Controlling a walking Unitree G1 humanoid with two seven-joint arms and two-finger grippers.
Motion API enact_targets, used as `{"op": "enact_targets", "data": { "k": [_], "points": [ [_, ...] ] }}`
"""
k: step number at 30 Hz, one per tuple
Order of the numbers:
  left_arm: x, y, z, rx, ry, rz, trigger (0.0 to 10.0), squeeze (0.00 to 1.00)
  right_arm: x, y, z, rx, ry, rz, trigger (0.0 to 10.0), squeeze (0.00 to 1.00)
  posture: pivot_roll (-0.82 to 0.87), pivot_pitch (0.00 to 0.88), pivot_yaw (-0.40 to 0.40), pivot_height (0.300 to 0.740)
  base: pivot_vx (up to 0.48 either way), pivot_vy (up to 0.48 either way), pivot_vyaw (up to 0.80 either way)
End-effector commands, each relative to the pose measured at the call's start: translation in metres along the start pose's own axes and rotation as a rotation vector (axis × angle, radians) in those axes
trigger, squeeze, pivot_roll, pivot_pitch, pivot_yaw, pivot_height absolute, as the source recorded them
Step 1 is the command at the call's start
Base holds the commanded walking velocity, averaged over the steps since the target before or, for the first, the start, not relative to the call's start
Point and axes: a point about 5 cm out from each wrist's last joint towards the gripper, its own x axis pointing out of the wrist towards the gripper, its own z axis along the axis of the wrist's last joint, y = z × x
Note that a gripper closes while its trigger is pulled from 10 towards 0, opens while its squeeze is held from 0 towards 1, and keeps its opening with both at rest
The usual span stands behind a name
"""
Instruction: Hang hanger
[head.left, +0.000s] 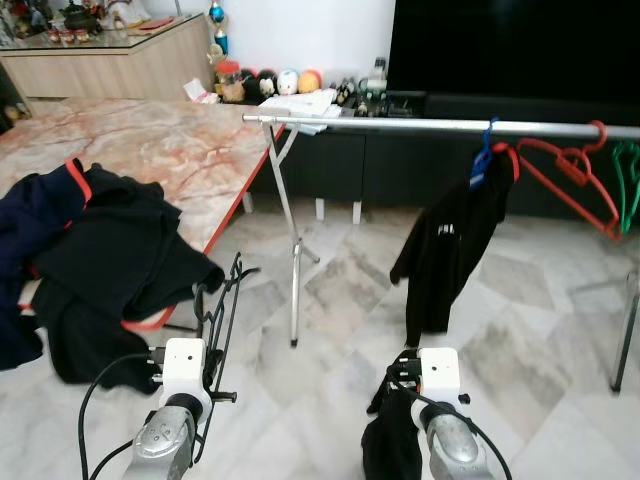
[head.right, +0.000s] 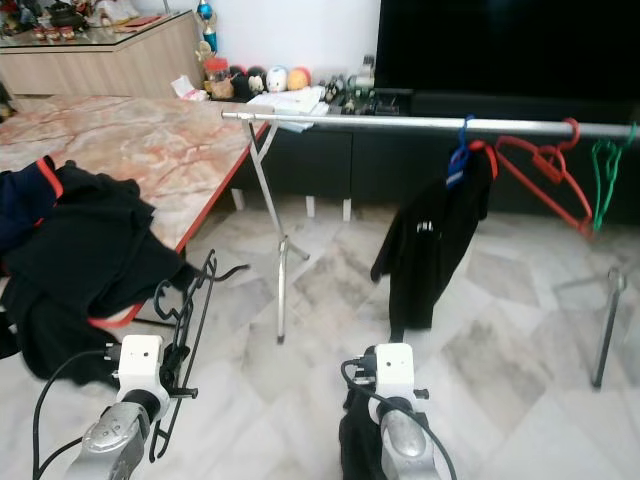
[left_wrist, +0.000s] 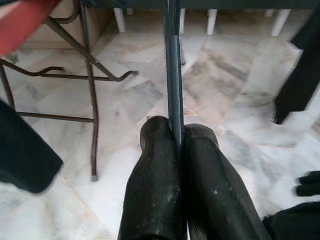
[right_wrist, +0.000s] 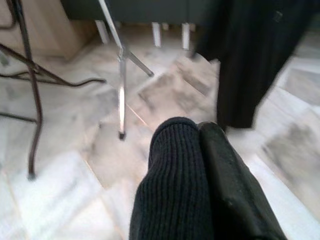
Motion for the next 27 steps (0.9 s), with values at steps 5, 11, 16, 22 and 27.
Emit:
{"op": "enact_targets", "data": {
  "k": [5,11,16,22,27],
  "points": [
    [0.0003,0.0045,0.0037,0.004,-0.012,0.010,10.0,0.00,0.0029,0.0012,0.0082,0.012,-0.031,0.000,10.0,0.00,0.03,0.031,0.059,0.740,-0.332,0.000,0.00],
    [0.0001,0.0047,0.0037,0.003,-0.012,0.012,10.0,0.00,0.0030,0.0006,0.0071,0.010,-0.024,0.000,10.0,0.00,0.03,0.033,0.057,0.740,-0.106,0.000,0.00],
    [0.0003,0.0045,0.0038,0.000,-0.012,0.008,10.0,0.00,0.0033,0.0001,0.0068,0.009,-0.021,-0.001,10.0,0.00,0.03,0.033,0.057,0.740,0.000,0.000,0.00],
    [0.0005,0.0032,0.0033,-0.001,-0.004,-0.013,10.0,0.00,0.0036,0.0000,0.0062,0.007,-0.017,-0.001,10.0,0.00,0.03,0.031,0.057,0.740,0.000,0.000,0.00],
    [0.0005,-0.0051,0.0008,0.046,0.057,-0.173,10.0,0.00,0.0052,-0.0016,0.0078,-0.006,-0.016,0.004,10.0,0.00,0.03,0.030,0.057,0.740,0.000,0.000,0.00]
  ]
}}
